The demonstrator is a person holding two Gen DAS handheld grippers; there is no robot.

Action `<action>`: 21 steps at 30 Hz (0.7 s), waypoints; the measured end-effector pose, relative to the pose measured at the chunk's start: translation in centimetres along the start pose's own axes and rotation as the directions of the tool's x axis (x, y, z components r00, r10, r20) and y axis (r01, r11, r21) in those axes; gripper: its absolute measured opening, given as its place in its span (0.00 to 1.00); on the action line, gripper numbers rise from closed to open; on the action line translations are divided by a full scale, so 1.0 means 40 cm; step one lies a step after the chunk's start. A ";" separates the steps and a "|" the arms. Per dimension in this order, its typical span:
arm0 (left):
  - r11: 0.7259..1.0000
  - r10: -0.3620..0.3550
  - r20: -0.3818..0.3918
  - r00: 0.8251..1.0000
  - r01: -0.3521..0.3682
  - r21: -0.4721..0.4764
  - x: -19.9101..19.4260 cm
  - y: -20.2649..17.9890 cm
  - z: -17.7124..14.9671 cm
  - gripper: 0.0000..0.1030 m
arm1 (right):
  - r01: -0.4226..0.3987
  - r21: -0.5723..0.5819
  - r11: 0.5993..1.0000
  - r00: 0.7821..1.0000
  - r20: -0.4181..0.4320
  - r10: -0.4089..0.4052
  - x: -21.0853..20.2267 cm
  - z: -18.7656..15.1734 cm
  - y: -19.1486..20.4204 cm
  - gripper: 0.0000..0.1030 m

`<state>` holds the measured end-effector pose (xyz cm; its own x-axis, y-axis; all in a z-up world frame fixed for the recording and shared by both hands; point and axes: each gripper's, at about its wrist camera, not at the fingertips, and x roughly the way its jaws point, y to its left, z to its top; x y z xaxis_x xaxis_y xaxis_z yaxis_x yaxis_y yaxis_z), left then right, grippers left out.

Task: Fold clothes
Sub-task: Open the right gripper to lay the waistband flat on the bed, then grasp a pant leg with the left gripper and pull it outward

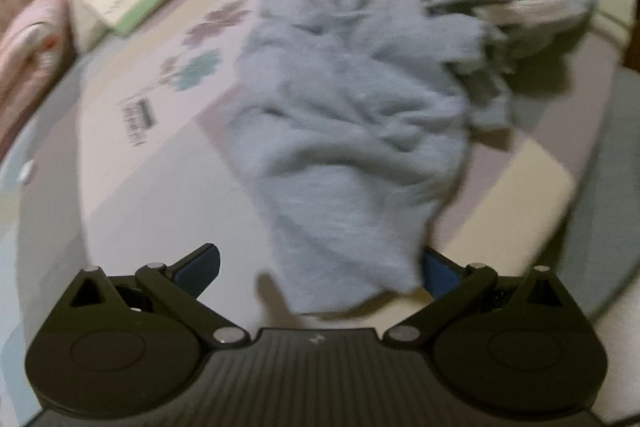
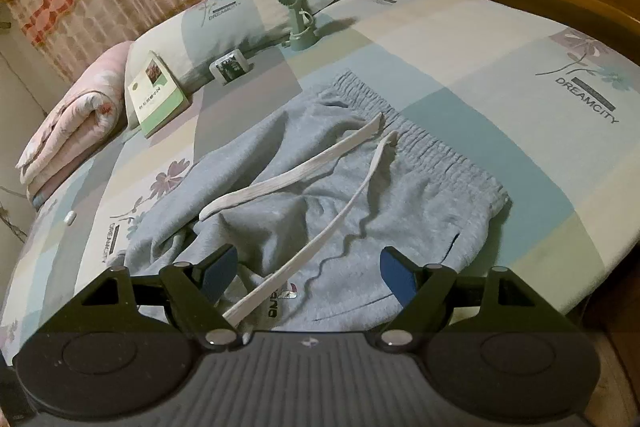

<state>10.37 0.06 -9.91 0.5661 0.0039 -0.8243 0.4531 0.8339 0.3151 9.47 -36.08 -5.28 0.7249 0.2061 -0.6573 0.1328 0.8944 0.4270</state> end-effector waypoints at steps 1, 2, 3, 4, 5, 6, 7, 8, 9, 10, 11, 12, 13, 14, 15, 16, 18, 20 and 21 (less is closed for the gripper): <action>1.000 0.009 0.018 1.000 -0.009 -0.021 -0.010 0.013 0.001 0.99 | 0.000 0.002 1.000 1.000 0.005 0.000 -0.006 -0.001 -0.002 0.80; 0.999 0.014 0.037 0.999 -0.013 -0.041 -0.022 0.026 0.003 0.99 | -0.002 0.004 1.000 1.000 0.010 0.002 -0.012 -0.002 -0.005 0.80; 0.998 0.019 0.056 0.998 -0.016 -0.062 -0.033 0.039 0.005 0.99 | -0.002 0.007 1.000 1.000 0.015 0.002 -0.018 -0.003 -0.007 0.80; 0.997 0.026 0.073 0.997 -0.020 -0.079 -0.044 0.050 0.007 0.99 | -0.002 0.012 1.000 1.000 0.020 0.002 -0.023 -0.005 -0.009 0.80; 0.995 0.029 0.089 0.996 -0.021 -0.092 -0.052 0.058 0.008 0.99 | -0.003 0.016 1.000 1.000 0.024 0.002 -0.028 -0.008 -0.011 0.80; 0.995 0.028 0.100 0.995 -0.018 -0.098 -0.057 0.060 0.009 0.99 | -0.004 0.019 1.000 1.000 0.025 0.003 -0.030 -0.010 -0.012 0.80; 0.995 0.023 0.109 0.994 -0.012 -0.100 -0.057 0.060 0.010 0.99 | -0.005 0.022 1.000 1.000 0.026 0.004 -0.033 -0.013 -0.013 0.80; 0.995 0.019 0.117 0.993 -0.007 -0.101 -0.058 0.059 0.011 0.98 | -0.006 0.024 1.000 1.000 0.026 0.005 -0.034 -0.016 -0.013 0.80; 0.995 0.017 0.125 0.992 -0.004 -0.104 -0.057 0.057 0.011 0.93 | -0.005 0.025 1.000 1.000 0.025 0.005 -0.034 -0.019 -0.013 0.80; 0.994 0.018 0.134 0.991 -0.003 -0.110 -0.054 0.054 0.009 0.83 | -0.005 0.025 1.000 1.000 0.023 0.005 -0.034 -0.022 -0.013 0.80; 0.993 0.006 0.137 0.991 0.011 -0.122 -0.050 0.053 0.009 0.77 | -0.005 0.025 1.000 1.000 0.021 0.005 -0.035 -0.026 -0.012 0.80; 0.990 -0.016 0.137 0.990 0.035 -0.138 -0.043 0.054 0.009 0.65 | -0.005 0.026 1.000 1.000 0.019 0.004 -0.035 -0.028 -0.012 0.80; 0.986 -0.037 0.138 0.990 0.058 -0.154 -0.037 0.056 0.009 0.49 | -0.004 0.026 1.000 1.000 0.017 0.004 -0.035 -0.030 -0.012 0.80; 0.982 -0.058 0.131 0.990 0.081 -0.172 -0.028 0.058 0.010 0.40 | -0.004 0.026 1.000 1.000 0.016 0.003 -0.035 -0.031 -0.011 0.80; 0.977 -0.071 0.122 0.990 0.093 -0.191 -0.020 0.062 0.012 0.29 | -0.003 0.026 1.000 1.000 0.015 0.002 -0.036 -0.031 -0.010 0.80; 0.977 -0.065 0.122 0.990 0.088 -0.195 -0.018 0.064 0.012 0.25 | -0.002 0.025 1.000 1.000 0.015 0.002 -0.037 -0.031 -0.010 0.80; 0.980 -0.036 0.130 0.991 0.061 -0.188 -0.021 0.068 0.011 0.16 | -0.002 0.024 1.000 1.000 0.017 0.002 -0.039 -0.032 -0.007 0.80; 0.984 0.005 0.142 0.990 0.020 -0.175 -0.028 0.084 0.016 0.15 | -0.002 0.022 1.000 1.000 0.018 0.002 -0.041 -0.033 -0.006 0.81; 0.985 0.029 0.147 0.989 -0.003 -0.171 -0.032 0.098 0.021 0.15 | -0.001 0.022 1.000 1.000 0.018 0.001 -0.040 -0.033 -0.006 0.81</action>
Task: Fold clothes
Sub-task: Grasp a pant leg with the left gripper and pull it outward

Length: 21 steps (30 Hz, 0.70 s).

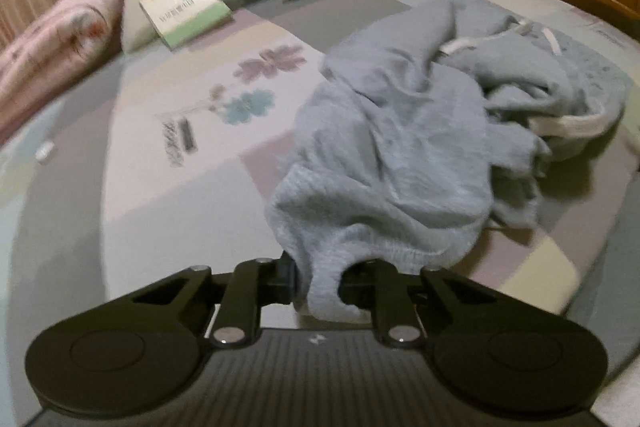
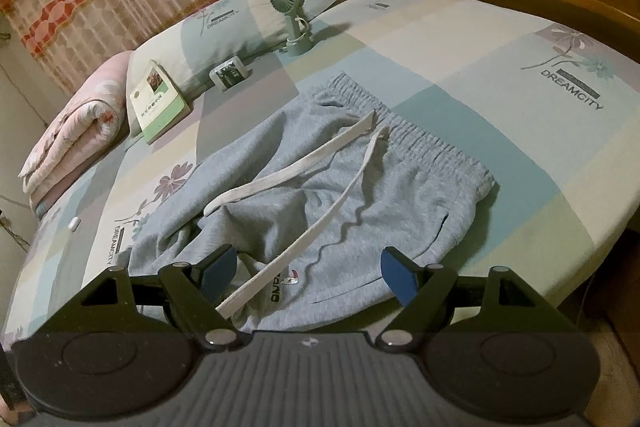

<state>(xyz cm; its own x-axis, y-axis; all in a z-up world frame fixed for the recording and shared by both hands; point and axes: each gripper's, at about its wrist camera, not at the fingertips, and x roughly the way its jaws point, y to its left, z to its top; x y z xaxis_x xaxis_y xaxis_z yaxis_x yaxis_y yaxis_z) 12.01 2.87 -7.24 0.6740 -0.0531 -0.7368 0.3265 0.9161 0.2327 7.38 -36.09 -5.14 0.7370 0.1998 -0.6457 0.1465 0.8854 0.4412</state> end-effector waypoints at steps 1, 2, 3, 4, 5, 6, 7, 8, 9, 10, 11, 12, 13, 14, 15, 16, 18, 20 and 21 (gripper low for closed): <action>1.000 0.022 0.008 1.000 -0.022 0.004 -0.001 0.013 0.008 0.15 | 0.000 0.001 1.000 1.000 -0.001 0.000 0.001 0.000 0.000 0.81; 0.999 0.045 0.016 0.999 -0.045 0.008 -0.002 0.027 0.017 0.14 | -0.001 0.001 1.000 1.000 -0.002 0.001 0.003 0.000 0.001 0.81; 0.998 0.067 0.025 0.997 -0.068 0.016 -0.001 0.042 0.028 0.14 | 0.000 0.001 1.000 1.000 -0.005 0.001 0.005 -0.001 0.002 0.81; 0.996 0.089 0.036 0.995 -0.090 0.027 0.001 0.057 0.040 0.14 | -0.001 -0.001 1.000 1.000 -0.008 0.001 0.007 -0.002 0.004 0.81; 0.993 0.110 0.047 0.993 -0.112 0.037 0.003 0.073 0.051 0.14 | -0.001 -0.003 1.000 1.000 -0.011 0.001 0.009 -0.002 0.007 0.81; 0.989 0.134 0.057 0.989 -0.137 0.050 0.007 0.087 0.065 0.14 | -0.001 -0.006 1.000 1.000 -0.014 0.001 0.011 -0.002 0.009 0.81; 0.985 0.159 0.067 0.985 -0.163 0.064 0.011 0.101 0.080 0.14 | 0.000 -0.008 1.000 1.000 -0.016 0.000 0.012 -0.002 0.011 0.81; 0.979 0.181 0.079 0.980 -0.187 0.076 0.015 0.115 0.095 0.13 | 0.001 -0.010 1.000 1.000 -0.018 -0.001 0.014 -0.002 0.013 0.81; 0.974 0.201 0.090 0.975 -0.209 0.086 0.021 0.131 0.112 0.13 | 0.001 -0.013 1.000 1.000 -0.019 -0.001 0.014 -0.002 0.015 0.81; 0.970 0.216 0.099 0.971 -0.225 0.091 0.027 0.146 0.128 0.13 | 0.002 -0.014 1.000 1.000 -0.020 -0.002 0.015 -0.002 0.017 0.81; 0.967 0.227 0.105 0.968 -0.237 0.092 0.033 0.162 0.145 0.13 | 0.004 -0.016 1.000 1.000 -0.021 -0.004 0.015 -0.002 0.020 0.81; 0.964 0.239 0.110 0.965 -0.250 0.092 0.042 0.177 0.162 0.13 | 0.005 -0.017 1.000 1.000 -0.022 -0.006 0.016 -0.001 0.021 0.81; 0.960 0.252 0.114 0.961 -0.263 0.091 0.052 0.191 0.179 0.13 | 0.008 -0.019 1.000 1.000 -0.023 -0.008 0.017 -0.001 0.023 0.81; 0.957 0.265 0.116 0.957 -0.276 0.092 0.065 0.206 0.197 0.13 | 0.011 -0.020 1.000 1.000 -0.025 -0.012 0.018 -0.001 0.025 0.81; 0.953 0.276 0.117 0.954 -0.287 0.095 0.078 0.220 0.213 0.13 | 0.015 -0.021 1.000 1.000 -0.027 -0.015 0.019 -0.001 0.026 0.81; 0.950 0.285 0.116 0.951 -0.297 0.097 0.092 0.233 0.226 0.13 | 0.018 -0.023 1.000 0.999 -0.030 -0.019 0.021 -0.001 0.027 0.81; 0.944 0.302 0.110 0.947 -0.313 0.102 0.119 0.258 0.252 0.13 | 0.027 -0.025 0.999 0.999 -0.035 -0.028 0.024 -0.002 0.029 0.81; 0.938 0.319 0.105 0.942 -0.330 0.106 0.146 0.282 0.278 0.13 | 0.038 -0.025 0.999 0.998 -0.039 -0.039 0.027 -0.002 0.031 0.81; 0.934 0.329 0.104 0.939 -0.339 0.109 0.160 0.294 0.292 0.13 | 0.042 -0.024 0.999 0.998 -0.040 -0.043 0.028 -0.002 0.031 0.81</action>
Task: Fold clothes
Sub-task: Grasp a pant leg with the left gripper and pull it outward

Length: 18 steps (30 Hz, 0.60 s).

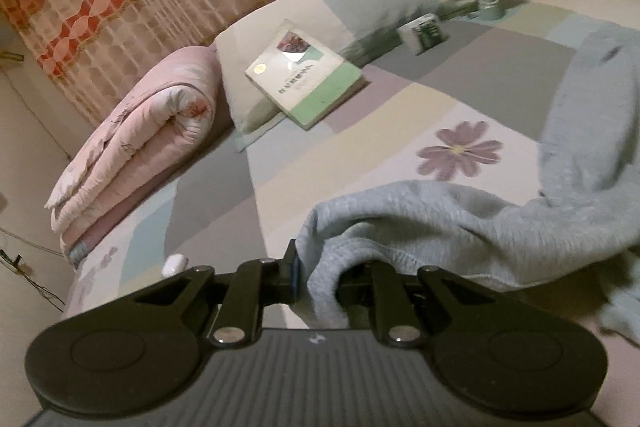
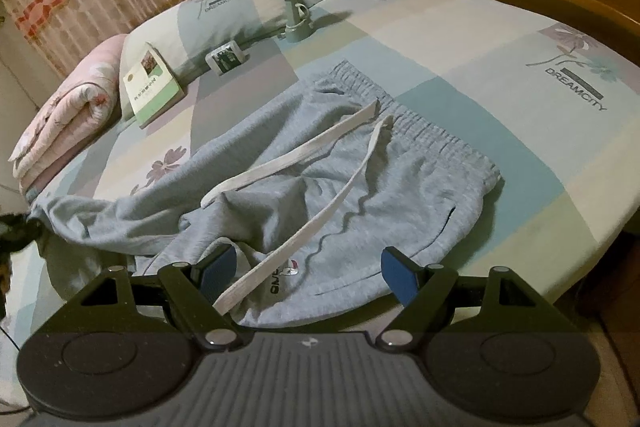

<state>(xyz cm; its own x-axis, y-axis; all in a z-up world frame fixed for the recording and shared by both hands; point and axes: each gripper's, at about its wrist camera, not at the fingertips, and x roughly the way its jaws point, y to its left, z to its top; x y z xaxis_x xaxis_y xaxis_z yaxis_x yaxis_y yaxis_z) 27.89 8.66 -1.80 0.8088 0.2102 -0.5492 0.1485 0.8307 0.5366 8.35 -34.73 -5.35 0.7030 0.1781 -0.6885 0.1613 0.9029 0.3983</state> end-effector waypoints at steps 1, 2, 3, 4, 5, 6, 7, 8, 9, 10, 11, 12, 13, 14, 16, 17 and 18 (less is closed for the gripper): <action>1.000 0.009 -0.002 1.000 -0.009 0.001 0.017 0.008 0.011 0.13 | 0.005 0.002 1.000 1.000 -0.001 -0.005 0.001 0.000 0.000 0.81; 1.000 0.017 -0.005 1.000 -0.017 0.001 0.033 0.016 0.021 0.13 | 0.011 0.003 1.000 1.000 -0.003 -0.011 0.003 0.000 0.000 0.81; 1.000 0.026 -0.009 1.000 -0.026 -0.002 0.049 0.025 0.033 0.13 | 0.015 0.004 1.000 1.000 -0.004 -0.015 0.004 0.001 0.000 0.81; 0.999 0.034 -0.012 0.999 -0.034 -0.006 0.065 0.034 0.044 0.13 | 0.019 0.006 1.000 1.000 -0.005 -0.019 0.005 0.001 -0.001 0.81; 0.999 0.042 -0.015 0.999 -0.042 -0.011 0.079 0.043 0.054 0.13 | 0.023 0.008 1.000 1.000 -0.005 -0.023 0.006 0.002 -0.002 0.81; 0.999 0.051 -0.017 0.999 -0.052 -0.015 0.094 0.053 0.066 0.13 | 0.027 0.010 1.000 1.000 -0.007 -0.027 0.008 0.002 -0.001 0.81; 0.998 0.063 -0.019 0.998 -0.063 -0.018 0.107 0.063 0.077 0.13 | 0.031 0.010 0.999 0.999 -0.009 -0.031 0.010 0.002 -0.001 0.81; 0.997 0.074 -0.020 0.997 -0.074 -0.023 0.117 0.073 0.087 0.13 | 0.035 0.011 0.999 0.999 -0.011 -0.035 0.012 0.003 -0.001 0.81; 0.996 0.083 -0.019 0.996 -0.083 -0.029 0.125 0.083 0.098 0.13 | 0.039 0.011 0.999 0.999 -0.013 -0.039 0.015 0.004 -0.001 0.81; 0.995 0.090 -0.016 0.996 -0.090 -0.035 0.130 0.093 0.108 0.13 | 0.042 0.011 0.999 0.999 -0.016 -0.041 0.017 0.005 -0.002 0.81; 0.994 0.097 -0.009 0.995 -0.098 -0.040 0.131 0.101 0.118 0.13 | 0.044 0.011 0.999 0.999 -0.018 -0.044 0.020 0.005 -0.002 0.81; 0.994 0.105 0.002 0.995 -0.104 -0.044 0.129 0.108 0.129 0.13 | 0.045 0.012 0.999 0.999 -0.019 -0.045 0.022 0.006 -0.001 0.81; 0.993 0.112 0.013 0.994 -0.111 -0.049 0.127 0.115 0.139 0.13 | 0.046 0.013 0.999 0.999 -0.021 -0.046 0.025 0.007 0.000 0.81; 0.992 0.119 0.024 0.993 -0.118 -0.053 0.125 0.121 0.150 0.13 | 0.048 0.013 0.999 0.999 -0.023 -0.047 0.027 0.007 0.002 0.81; 0.992 0.122 0.058 0.991 -0.120 -0.045 0.108 0.116 0.166 0.13 | 0.047 0.011 0.999 0.998 -0.028 -0.047 0.033 0.006 0.006 0.81; 0.993 0.114 0.072 0.991 -0.112 -0.030 0.099 0.105 0.170 0.13 | 0.046 0.011 0.999 0.998 -0.031 -0.046 0.037 0.006 0.007 0.81; 0.994 0.105 0.086 0.991 -0.104 -0.015 0.089 0.093 0.174 0.13 | 0.045 0.009 0.999 0.998 -0.035 -0.045 0.040 0.006 0.009 0.81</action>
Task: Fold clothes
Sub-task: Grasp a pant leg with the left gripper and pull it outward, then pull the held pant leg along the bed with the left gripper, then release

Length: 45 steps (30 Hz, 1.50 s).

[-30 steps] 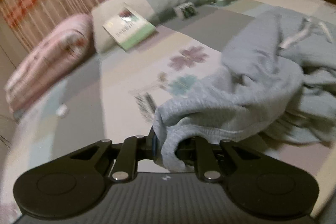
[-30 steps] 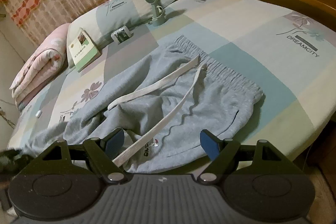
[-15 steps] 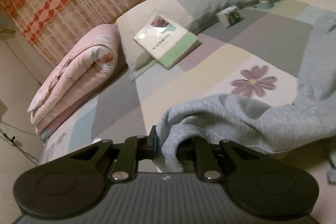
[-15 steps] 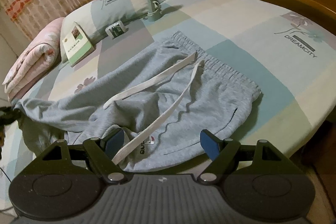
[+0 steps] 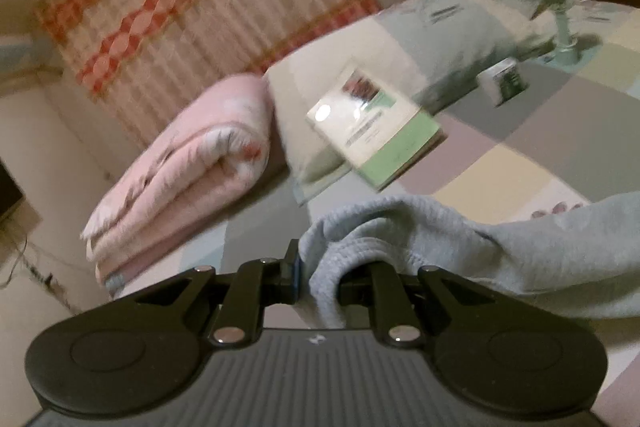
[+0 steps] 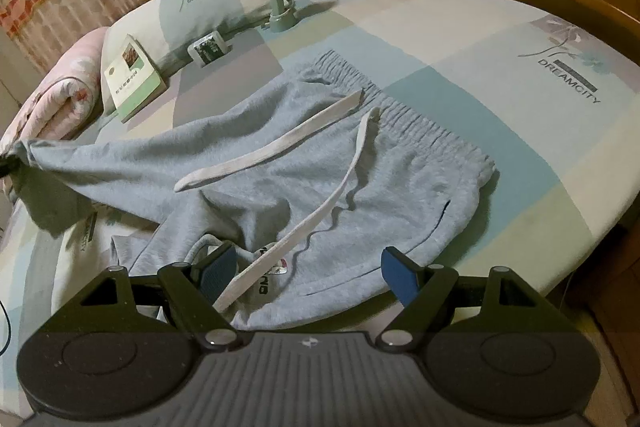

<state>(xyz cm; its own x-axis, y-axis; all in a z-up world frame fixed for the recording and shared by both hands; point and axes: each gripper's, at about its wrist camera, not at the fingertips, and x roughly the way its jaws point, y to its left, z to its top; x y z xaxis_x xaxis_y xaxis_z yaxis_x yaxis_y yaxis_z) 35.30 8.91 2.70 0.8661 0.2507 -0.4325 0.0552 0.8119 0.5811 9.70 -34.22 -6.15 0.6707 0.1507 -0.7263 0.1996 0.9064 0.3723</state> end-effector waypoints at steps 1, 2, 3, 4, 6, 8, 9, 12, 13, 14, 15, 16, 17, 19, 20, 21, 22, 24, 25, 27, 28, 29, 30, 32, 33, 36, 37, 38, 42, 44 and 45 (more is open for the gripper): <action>1.000 -0.016 0.009 1.000 0.016 0.014 -0.009 -0.014 0.002 0.13 | -0.001 -0.002 1.000 1.000 -0.004 0.001 0.004 0.000 0.003 0.81; 0.999 -0.036 0.015 0.999 0.036 0.028 -0.017 -0.029 0.002 0.13 | -0.002 -0.004 1.000 1.000 -0.008 0.002 0.007 0.000 0.006 0.81; 0.997 -0.062 0.022 0.998 0.061 0.043 -0.027 -0.048 0.000 0.13 | -0.004 -0.007 1.000 1.000 -0.012 0.004 0.010 0.000 0.009 0.81; 0.994 -0.090 0.028 0.996 0.088 0.058 -0.037 -0.068 -0.004 0.13 | -0.005 -0.010 1.000 1.000 -0.016 0.005 0.013 0.000 0.012 0.81; 0.984 -0.156 0.034 0.987 0.152 0.088 -0.058 -0.113 -0.015 0.13 | -0.005 -0.016 1.000 1.000 -0.021 0.005 0.016 0.000 0.018 0.81; 0.971 -0.215 0.023 0.976 0.211 0.113 -0.070 -0.153 -0.029 0.14 | -0.007 -0.017 1.000 1.000 -0.023 0.007 0.017 -0.001 0.021 0.81; 0.963 -0.240 0.019 0.971 0.235 0.128 -0.076 -0.173 -0.037 0.17 | -0.008 -0.017 1.000 1.000 -0.023 0.007 0.017 -0.002 0.022 0.81; 0.940 -0.306 0.004 0.952 0.301 0.163 -0.091 -0.224 -0.059 0.21 | -0.006 -0.015 1.000 1.000 -0.023 0.005 0.016 -0.002 0.022 0.81; 0.931 -0.329 -0.002 0.944 0.324 0.167 -0.096 -0.236 -0.066 0.21 | -0.007 -0.014 1.000 1.000 -0.024 0.006 0.016 -0.002 0.022 0.81; 0.923 -0.349 -0.010 0.937 0.346 0.171 -0.100 -0.247 -0.072 0.22 | -0.008 -0.014 1.000 1.000 -0.024 0.008 0.015 -0.003 0.023 0.81; 0.914 -0.369 -0.020 0.929 0.366 0.174 -0.103 -0.257 -0.079 0.22 | -0.009 -0.014 1.000 1.000 -0.024 0.009 0.015 -0.004 0.022 0.81; 0.907 -0.382 -0.028 0.924 0.380 0.178 -0.106 -0.264 -0.086 0.24 | -0.010 -0.014 1.000 1.000 -0.024 0.010 0.015 -0.004 0.023 0.81; 0.902 -0.390 -0.036 0.920 0.390 0.184 -0.109 -0.271 -0.093 0.26 | -0.011 -0.015 1.000 1.000 -0.025 0.011 0.015 -0.004 0.024 0.81; 0.898 -0.394 -0.047 0.918 0.395 0.193 -0.114 -0.280 -0.107 0.35 | -0.014 -0.016 1.000 1.000 -0.025 0.014 0.016 -0.004 0.025 0.81; 0.897 -0.395 -0.055 0.917 0.398 0.193 -0.116 -0.281 -0.115 0.37 | -0.017 -0.017 1.000 1.000 -0.025 0.016 0.016 -0.005 0.026 0.81; 0.895 -0.398 -0.063 0.915 0.402 0.191 -0.119 -0.282 -0.123 0.43 | -0.019 -0.017 1.000 0.999 -0.027 0.019 0.017 -0.006 0.027 0.82; 0.894 -0.402 -0.069 0.913 0.408 0.186 -0.122 -0.281 -0.134 0.48 | -0.021 -0.018 1.000 0.999 -0.028 0.021 0.018 -0.006 0.028 0.82; 0.891 -0.412 -0.081 0.908 0.420 0.171 -0.129 -0.276 -0.157 0.54 | -0.023 -0.019 1.000 0.999 -0.032 0.022 0.020 -0.008 0.028 0.82; 0.891 -0.414 -0.087 0.906 0.423 0.164 -0.132 -0.272 -0.169 0.55 | -0.024 -0.018 1.000 0.999 -0.033 0.023 0.022 -0.009 0.027 0.82; 0.894 -0.411 -0.101 0.906 0.423 0.147 -0.135 -0.262 -0.198 0.57 | -0.026 -0.015 1.000 0.999 -0.038 0.025 0.026 -0.010 0.027 0.82; 0.899 -0.404 -0.108 0.909 0.416 0.139 -0.136 -0.254 -0.213 0.57 | -0.027 -0.014 1.000 0.999 -0.040 0.026 0.029 -0.010 0.027 0.82; 0.903 -0.396 -0.110 0.912 0.408 0.133 -0.136 -0.247 -0.228 0.57 | -0.028 -0.014 1.000 0.999 -0.043 0.027 0.031 -0.011 0.027 0.82; 0.907 -0.390 -0.109 0.915 0.402 0.129 -0.136 -0.242 -0.241 0.59 | -0.029 -0.015 0.999 0.999 -0.046 0.028 0.034 -0.011 0.028 0.82; 0.915 -0.371 -0.105 0.923 0.383 0.130 -0.130 -0.239 -0.267 0.61 | -0.033 -0.016 0.999 0.998 -0.053 0.032 0.041 -0.013 0.030 0.82; 0.918 -0.360 -0.098 0.928 0.371 0.142 -0.125 -0.242 -0.278 0.61 | -0.034 -0.017 0.999 0.998 -0.057 0.033 0.044 -0.013 0.031 0.82; 0.917 -0.339 -0.068 0.938 0.346 0.198 -0.111 -0.264 -0.305 0.63 | -0.034 -0.021 0.999 0.997 -0.065 0.033 0.050 -0.016 0.037 0.82; 0.917 -0.330 -0.059 0.942 0.335 0.217 -0.103 -0.274 -0.313 0.63 | -0.031 -0.022 0.999 0.997 -0.066 0.030 0.051 -0.016 0.039 0.82; 0.916 -0.322 -0.051 0.946 0.324 0.236 -0.094 -0.283 -0.321 0.64 | -0.028 -0.022 0.999 0.997 -0.068 0.026 0.051 -0.016 0.039 0.82; 0.914 -0.279 -0.009 0.960 0.268 0.305 -0.086 -0.303 -0.349 0.64 | -0.011 -0.017 1.000 0.998 -0.067 0.010 0.048 -0.015 0.036 0.82; 0.912 -0.258 0.025 0.966 0.234 0.337 -0.092 -0.304 -0.365 0.64 | -0.004 -0.009 1.000 0.998 -0.070 0.004 0.049 -0.015 0.031 0.82; 0.911 -0.243 0.042 0.969 0.213 0.352 -0.092 -0.304 -0.373 0.64 | -0.002 -0.005 1.000 0.997 -0.073 0.001 0.053 -0.015 0.030 0.82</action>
<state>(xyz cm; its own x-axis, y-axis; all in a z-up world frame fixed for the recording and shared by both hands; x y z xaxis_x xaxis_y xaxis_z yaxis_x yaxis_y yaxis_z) 24.03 5.98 -13.08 0.8468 0.0240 -0.5314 0.4098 0.6076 0.6804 10.92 -32.55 -7.59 0.6170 0.1804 -0.7660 0.1948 0.9080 0.3708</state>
